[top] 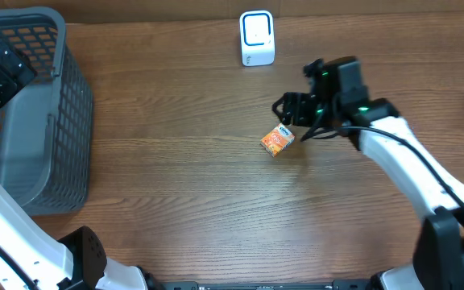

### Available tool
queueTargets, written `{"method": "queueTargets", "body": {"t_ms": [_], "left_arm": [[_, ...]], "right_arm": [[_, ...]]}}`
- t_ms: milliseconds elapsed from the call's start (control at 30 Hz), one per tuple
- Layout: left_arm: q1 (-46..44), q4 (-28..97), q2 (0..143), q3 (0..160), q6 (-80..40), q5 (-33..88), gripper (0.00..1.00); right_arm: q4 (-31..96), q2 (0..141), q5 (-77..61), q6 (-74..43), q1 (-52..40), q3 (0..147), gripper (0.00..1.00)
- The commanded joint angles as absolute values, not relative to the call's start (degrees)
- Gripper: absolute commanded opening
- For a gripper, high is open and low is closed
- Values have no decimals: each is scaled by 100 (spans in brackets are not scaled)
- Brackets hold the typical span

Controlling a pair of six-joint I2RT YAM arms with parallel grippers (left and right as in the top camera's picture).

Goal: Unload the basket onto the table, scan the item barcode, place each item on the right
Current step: 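Move the right gripper over the small orange tissue pack, then lower the right gripper and grasp the orange tissue pack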

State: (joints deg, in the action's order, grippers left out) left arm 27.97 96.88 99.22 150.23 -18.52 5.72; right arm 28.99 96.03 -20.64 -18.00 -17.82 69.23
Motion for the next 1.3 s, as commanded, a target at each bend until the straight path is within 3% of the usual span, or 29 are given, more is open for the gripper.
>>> {"method": "queueTargets", "body": {"t_ms": [0,233,333,500,700,867,1100,1267], "left_arm": [[2821,9679,9922,15008,-1929,534,100],[2821,9679,9922,15008,-1929,537,100],[2821,9679,9922,15008,-1929,537,100],[2821,9679,9922,15008,-1929,537,100],[2821,9682,9922,15008,-1929,537,100],[2821,9679,9922,15008,-1929,534,100],[2821,9679,9922,15008,-1929,537,100],[2821,9679,9922,15008,-1929,537,100]], "right_arm": [[2724,10245,-1767,-2012,-2062,6842,75],[2707,10722,-1800,-2121,-2174,6842,65],[2731,10728,-1715,-2117,-2147,6842,56],[3063,10728,-1225,-2119,-2145,6842,55],[3623,10728,-1625,-2119,-2147,6869,55],[4744,10715,-2274,-2034,-2145,7535,46],[4602,10704,-1033,-1599,-2069,8523,54],[3983,10857,-355,-1494,-1973,8497,53]]}}
